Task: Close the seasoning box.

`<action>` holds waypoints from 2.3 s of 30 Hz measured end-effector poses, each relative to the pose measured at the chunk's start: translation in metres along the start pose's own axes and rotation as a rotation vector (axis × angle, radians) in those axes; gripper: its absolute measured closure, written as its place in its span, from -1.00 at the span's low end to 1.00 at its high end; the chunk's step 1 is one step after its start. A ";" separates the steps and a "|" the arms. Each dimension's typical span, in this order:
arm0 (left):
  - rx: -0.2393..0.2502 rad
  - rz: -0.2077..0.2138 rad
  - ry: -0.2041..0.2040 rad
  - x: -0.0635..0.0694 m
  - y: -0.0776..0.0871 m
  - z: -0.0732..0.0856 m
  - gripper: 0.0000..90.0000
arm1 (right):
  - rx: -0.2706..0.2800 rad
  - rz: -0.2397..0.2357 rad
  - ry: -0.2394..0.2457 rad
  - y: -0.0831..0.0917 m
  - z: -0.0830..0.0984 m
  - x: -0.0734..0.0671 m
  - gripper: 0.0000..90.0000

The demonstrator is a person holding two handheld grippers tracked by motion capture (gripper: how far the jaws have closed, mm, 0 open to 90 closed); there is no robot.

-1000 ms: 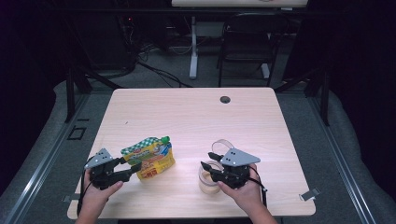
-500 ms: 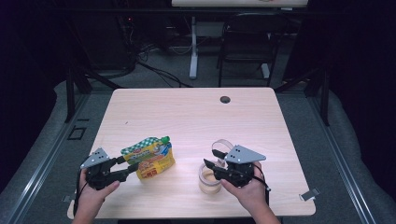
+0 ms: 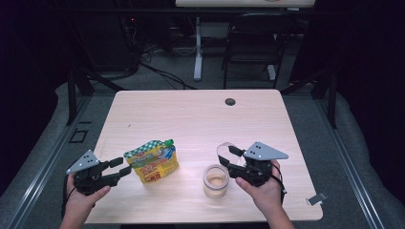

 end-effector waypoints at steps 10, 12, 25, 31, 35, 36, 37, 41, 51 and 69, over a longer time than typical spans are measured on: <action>0.017 0.017 0.007 -0.004 0.008 0.001 0.04 | 0.025 -0.003 -0.015 0.011 -0.008 0.007 0.05; 0.021 0.027 0.005 -0.004 0.010 0.001 0.03 | 0.035 -0.001 -0.017 0.013 -0.010 0.008 0.07; 0.032 -0.013 0.003 -0.013 0.018 0.004 0.14 | 0.056 0.027 -0.015 0.023 -0.012 0.026 0.26; 0.041 -0.055 0.018 -0.019 0.021 0.005 0.15 | 0.061 0.032 -0.033 0.027 -0.014 0.032 0.31; 0.044 -0.089 0.037 -0.024 0.022 0.006 0.16 | 0.062 0.052 -0.046 0.030 -0.014 0.040 0.37; 0.039 -0.100 0.043 -0.026 0.022 0.007 0.16 | 0.061 0.061 -0.052 0.030 -0.014 0.042 0.38; 0.028 -0.105 0.053 -0.027 0.022 0.009 0.16 | 0.060 0.065 -0.057 0.030 -0.013 0.044 0.38; 0.031 -0.124 0.063 -0.030 0.019 0.011 0.20 | 0.052 0.080 -0.065 0.030 -0.011 0.050 0.40; 0.026 -0.179 0.093 -0.037 0.012 0.018 0.20 | 0.008 0.132 -0.075 0.021 0.004 0.065 0.53; 0.011 -0.243 0.099 -0.043 -0.007 0.030 0.17 | -0.040 0.175 -0.060 0.005 0.027 0.073 0.86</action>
Point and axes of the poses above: each handheld gripper's, and its own axes: y roughly backward along the jaws, z roughly out of its underside, x roughly to its right, the point moved 10 cm from there along -y, roughly forward along the jaws, and after that the axes turned 10 degrees about z, right-handed, at the moved point
